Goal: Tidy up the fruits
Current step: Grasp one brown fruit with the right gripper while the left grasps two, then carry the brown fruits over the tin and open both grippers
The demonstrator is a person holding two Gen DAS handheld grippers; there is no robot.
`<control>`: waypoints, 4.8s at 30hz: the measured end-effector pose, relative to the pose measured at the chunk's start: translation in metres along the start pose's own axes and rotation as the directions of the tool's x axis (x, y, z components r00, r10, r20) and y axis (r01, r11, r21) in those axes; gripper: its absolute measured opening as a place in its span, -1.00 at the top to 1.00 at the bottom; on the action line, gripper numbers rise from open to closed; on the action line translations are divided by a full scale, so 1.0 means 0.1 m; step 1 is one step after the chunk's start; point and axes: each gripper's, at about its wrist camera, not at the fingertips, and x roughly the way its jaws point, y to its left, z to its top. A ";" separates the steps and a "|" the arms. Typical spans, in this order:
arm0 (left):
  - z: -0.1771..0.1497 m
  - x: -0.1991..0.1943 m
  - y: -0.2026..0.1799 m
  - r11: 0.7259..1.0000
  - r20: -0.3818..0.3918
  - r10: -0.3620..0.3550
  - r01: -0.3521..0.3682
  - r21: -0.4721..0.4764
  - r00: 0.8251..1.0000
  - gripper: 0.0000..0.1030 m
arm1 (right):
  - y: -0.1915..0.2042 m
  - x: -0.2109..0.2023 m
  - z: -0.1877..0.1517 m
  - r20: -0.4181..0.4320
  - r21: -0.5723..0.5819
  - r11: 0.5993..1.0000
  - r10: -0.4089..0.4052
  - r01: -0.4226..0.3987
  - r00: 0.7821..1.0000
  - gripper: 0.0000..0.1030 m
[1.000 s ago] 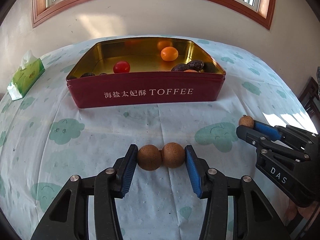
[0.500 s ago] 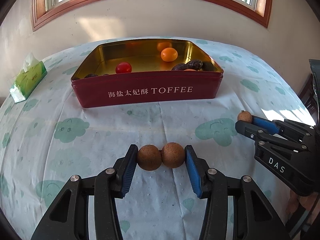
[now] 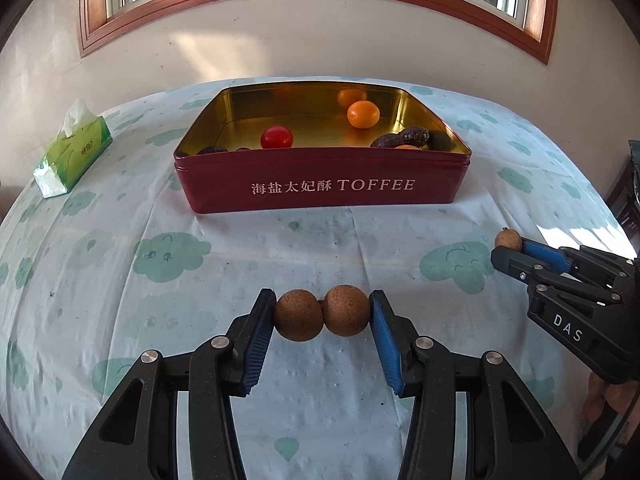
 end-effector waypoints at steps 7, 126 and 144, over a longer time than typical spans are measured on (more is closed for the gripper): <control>-0.01 0.00 0.12 1.000 -0.001 0.015 -0.015 -0.016 1.000 0.06 | 0.00 0.00 0.00 0.000 -0.001 1.000 -0.001 0.001 1.000 0.53; 1.32 0.78 0.60 0.997 -0.034 0.080 -0.080 -0.006 0.996 0.05 | 0.40 0.59 1.28 -0.030 -0.037 0.998 0.049 -0.050 0.998 0.52; 1.23 0.50 0.61 0.997 -0.009 0.067 -0.067 -0.033 0.998 -0.19 | 0.44 0.39 1.23 0.005 -0.027 0.999 0.021 -0.021 1.000 -0.31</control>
